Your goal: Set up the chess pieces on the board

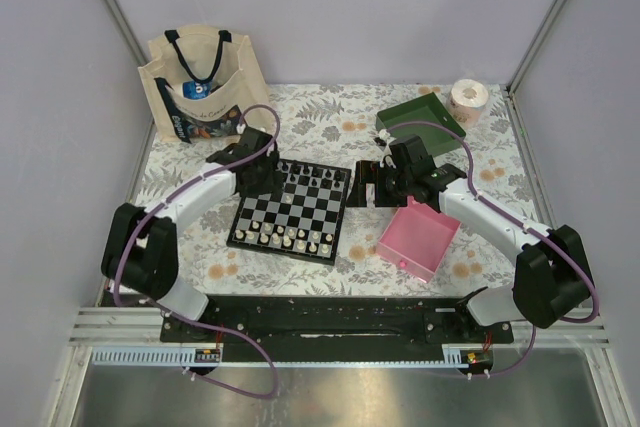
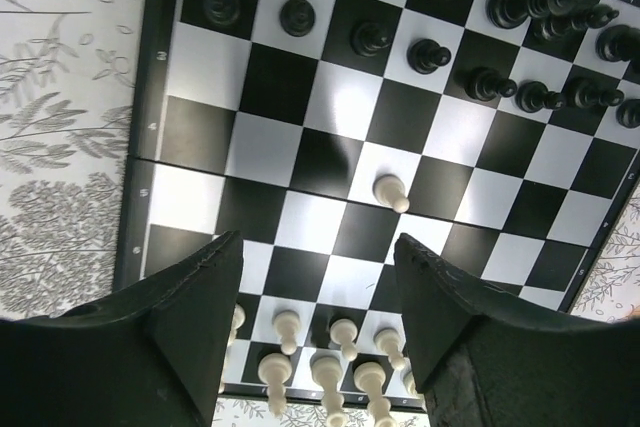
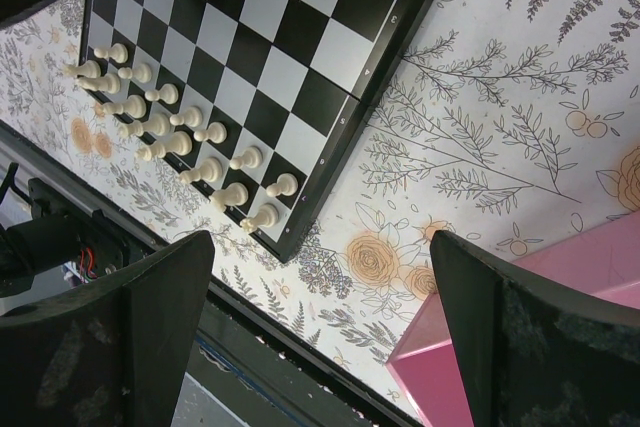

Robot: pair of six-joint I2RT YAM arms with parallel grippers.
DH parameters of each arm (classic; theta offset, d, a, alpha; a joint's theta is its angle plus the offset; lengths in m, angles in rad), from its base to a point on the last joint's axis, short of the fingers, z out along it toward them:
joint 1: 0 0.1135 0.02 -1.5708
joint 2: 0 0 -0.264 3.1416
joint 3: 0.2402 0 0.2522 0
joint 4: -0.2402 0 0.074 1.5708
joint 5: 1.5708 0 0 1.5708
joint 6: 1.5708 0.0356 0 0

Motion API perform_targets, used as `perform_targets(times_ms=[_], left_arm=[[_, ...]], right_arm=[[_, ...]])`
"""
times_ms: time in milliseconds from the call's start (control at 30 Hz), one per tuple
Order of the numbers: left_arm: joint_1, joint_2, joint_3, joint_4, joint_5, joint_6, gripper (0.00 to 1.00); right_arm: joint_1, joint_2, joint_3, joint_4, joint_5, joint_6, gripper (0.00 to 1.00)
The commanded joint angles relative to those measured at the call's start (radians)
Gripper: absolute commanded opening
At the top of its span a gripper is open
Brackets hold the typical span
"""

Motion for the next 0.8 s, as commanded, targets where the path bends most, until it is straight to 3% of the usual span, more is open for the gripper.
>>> perform_targets(times_ms=[0, 767], left_arm=[[-0.033, 0.071, 0.056, 0.054, 0.039, -0.009, 0.65], [-0.088, 0.229, 0.145, 0.054, -0.040, -0.030, 0.51]], right_arm=[[0.001, -0.028, 0.027, 0.041, -0.004, -0.011, 0.99], [0.004, -0.030, 0.031, 0.021, 0.004, -0.021, 0.99]])
